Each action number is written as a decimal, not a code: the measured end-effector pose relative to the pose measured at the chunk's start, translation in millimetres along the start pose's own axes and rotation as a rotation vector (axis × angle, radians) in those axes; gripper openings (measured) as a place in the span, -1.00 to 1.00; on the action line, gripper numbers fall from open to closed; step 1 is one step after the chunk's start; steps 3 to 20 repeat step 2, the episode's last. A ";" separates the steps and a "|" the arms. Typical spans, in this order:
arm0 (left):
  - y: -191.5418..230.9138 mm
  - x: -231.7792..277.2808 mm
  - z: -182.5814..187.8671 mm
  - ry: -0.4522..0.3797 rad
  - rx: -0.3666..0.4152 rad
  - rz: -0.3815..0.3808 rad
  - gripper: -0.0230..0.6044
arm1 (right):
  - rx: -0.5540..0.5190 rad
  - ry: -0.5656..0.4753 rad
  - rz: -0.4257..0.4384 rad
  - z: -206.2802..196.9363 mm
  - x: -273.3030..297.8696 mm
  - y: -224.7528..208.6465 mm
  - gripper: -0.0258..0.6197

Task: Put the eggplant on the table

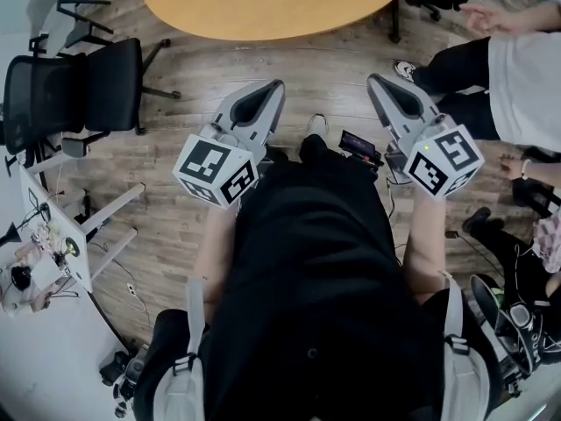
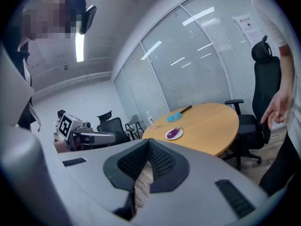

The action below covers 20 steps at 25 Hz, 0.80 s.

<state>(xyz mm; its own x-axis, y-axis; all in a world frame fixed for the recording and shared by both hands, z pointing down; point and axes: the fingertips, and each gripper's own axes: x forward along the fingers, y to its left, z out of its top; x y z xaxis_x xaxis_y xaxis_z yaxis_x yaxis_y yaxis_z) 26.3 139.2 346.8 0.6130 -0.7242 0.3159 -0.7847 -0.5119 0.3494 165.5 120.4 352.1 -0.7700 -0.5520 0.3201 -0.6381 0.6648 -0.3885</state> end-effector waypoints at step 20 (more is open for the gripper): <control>-1.1 -1.8 -1.5 0.001 -0.003 0.001 -0.89 | -0.002 -0.001 -0.003 0.2 -1.6 -0.1 -0.87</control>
